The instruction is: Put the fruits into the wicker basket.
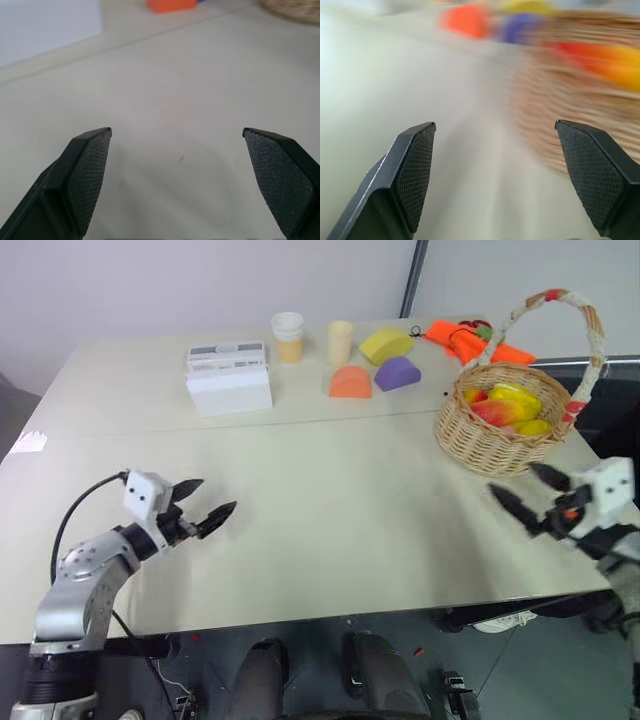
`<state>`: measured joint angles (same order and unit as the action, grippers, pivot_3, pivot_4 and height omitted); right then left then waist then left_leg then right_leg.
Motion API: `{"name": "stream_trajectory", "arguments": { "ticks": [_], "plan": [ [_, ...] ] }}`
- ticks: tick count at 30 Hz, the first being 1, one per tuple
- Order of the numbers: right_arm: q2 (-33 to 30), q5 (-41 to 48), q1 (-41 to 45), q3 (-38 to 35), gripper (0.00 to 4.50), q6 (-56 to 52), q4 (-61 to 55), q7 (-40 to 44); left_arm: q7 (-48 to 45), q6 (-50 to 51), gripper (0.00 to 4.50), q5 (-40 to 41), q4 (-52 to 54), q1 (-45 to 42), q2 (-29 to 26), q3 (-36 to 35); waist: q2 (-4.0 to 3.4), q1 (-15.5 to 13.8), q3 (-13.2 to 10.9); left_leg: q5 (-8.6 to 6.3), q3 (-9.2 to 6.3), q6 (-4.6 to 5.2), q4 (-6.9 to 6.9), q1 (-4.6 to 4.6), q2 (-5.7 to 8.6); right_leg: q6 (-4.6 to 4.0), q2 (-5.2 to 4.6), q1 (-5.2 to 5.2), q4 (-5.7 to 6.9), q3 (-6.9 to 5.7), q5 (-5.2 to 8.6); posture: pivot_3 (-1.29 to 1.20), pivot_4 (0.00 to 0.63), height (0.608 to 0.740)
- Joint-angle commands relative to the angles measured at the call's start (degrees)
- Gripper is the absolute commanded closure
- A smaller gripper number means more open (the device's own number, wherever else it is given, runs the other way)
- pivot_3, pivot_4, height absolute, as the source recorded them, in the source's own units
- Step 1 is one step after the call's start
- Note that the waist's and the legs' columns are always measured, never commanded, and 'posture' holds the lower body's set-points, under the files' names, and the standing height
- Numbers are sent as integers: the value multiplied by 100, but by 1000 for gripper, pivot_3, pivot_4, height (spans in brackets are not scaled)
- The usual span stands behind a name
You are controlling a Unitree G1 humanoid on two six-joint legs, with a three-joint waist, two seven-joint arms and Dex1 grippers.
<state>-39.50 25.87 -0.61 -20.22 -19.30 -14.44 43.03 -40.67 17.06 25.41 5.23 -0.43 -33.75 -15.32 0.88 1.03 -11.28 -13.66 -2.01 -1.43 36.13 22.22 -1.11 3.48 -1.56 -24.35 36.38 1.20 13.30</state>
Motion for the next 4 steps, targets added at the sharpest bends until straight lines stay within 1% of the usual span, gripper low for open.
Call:
{"name": "stream_trajectory", "arguments": {
  "ticks": [1, 4],
  "plan": [
    [153, -80, 288, 318, 523, 258, 6, 56, 96, -349, 0, -55, -26, 209, 55, -332, 1, -25, 0, 0, 3, 0, 1, 2, 0, 0, -1, -1, -2, 1, 0, 0, 150, 740],
    [284, -137, 556, 623, 523, 320, 173, 99, 97, -468, 0, -41, -11, 434, 100, -414, 7, -42, 3, 0, 6, 0, 4, 10, 3, -1, -8, -4, -9, 3, -1, 0, 150, 740]
  ]
}}
